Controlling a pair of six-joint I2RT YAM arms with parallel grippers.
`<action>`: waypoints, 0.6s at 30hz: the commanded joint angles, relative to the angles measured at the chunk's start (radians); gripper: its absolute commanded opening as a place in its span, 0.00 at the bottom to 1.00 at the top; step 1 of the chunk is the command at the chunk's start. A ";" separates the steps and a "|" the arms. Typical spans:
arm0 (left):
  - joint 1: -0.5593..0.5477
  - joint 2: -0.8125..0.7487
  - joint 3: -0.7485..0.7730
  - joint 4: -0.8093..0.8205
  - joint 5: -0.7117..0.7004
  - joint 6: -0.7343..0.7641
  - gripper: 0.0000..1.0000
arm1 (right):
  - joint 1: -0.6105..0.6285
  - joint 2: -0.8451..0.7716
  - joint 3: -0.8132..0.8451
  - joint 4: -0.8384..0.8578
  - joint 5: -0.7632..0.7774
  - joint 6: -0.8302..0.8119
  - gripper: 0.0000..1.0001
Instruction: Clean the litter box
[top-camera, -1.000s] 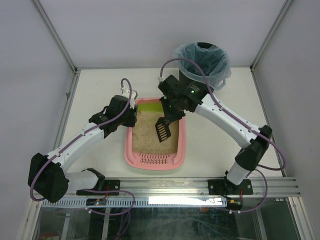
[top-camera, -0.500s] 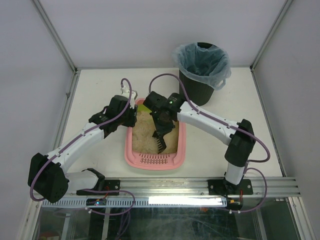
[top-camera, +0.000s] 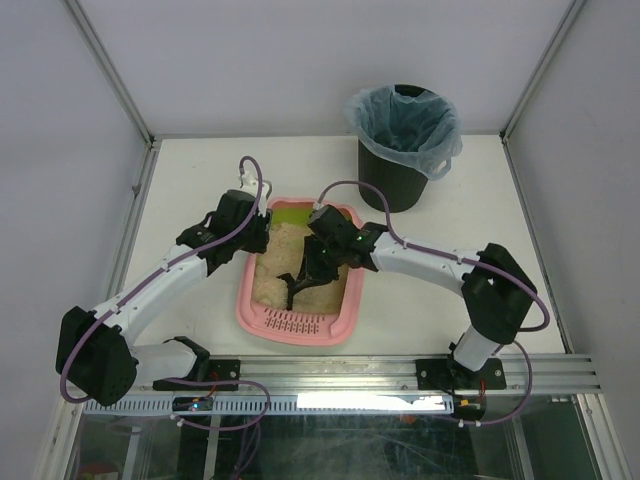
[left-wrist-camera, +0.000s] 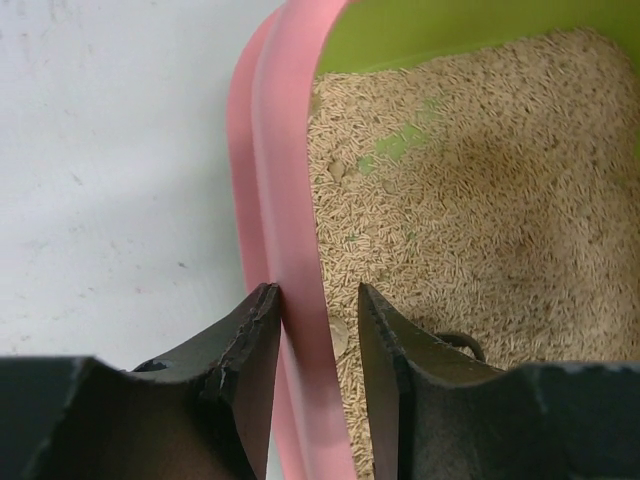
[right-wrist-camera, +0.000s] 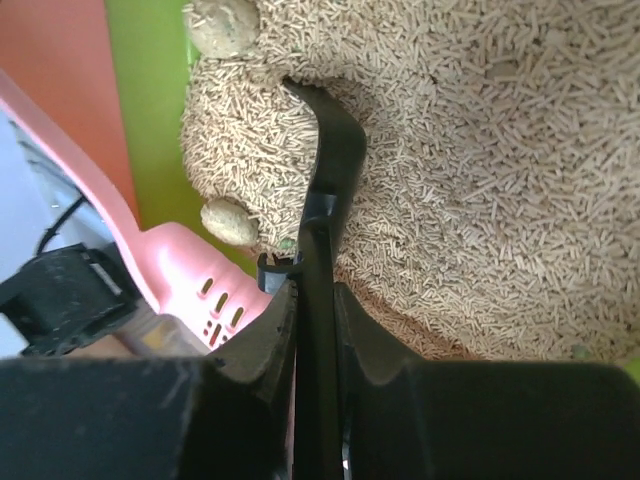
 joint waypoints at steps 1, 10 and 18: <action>-0.014 -0.033 -0.001 0.046 0.112 -0.007 0.35 | 0.053 0.091 -0.113 0.298 -0.161 0.126 0.00; -0.014 -0.034 -0.001 0.046 0.111 -0.007 0.35 | 0.007 -0.067 -0.246 0.446 -0.079 0.219 0.00; -0.015 -0.036 -0.002 0.046 0.106 -0.007 0.35 | -0.077 -0.224 -0.336 0.534 -0.035 0.255 0.00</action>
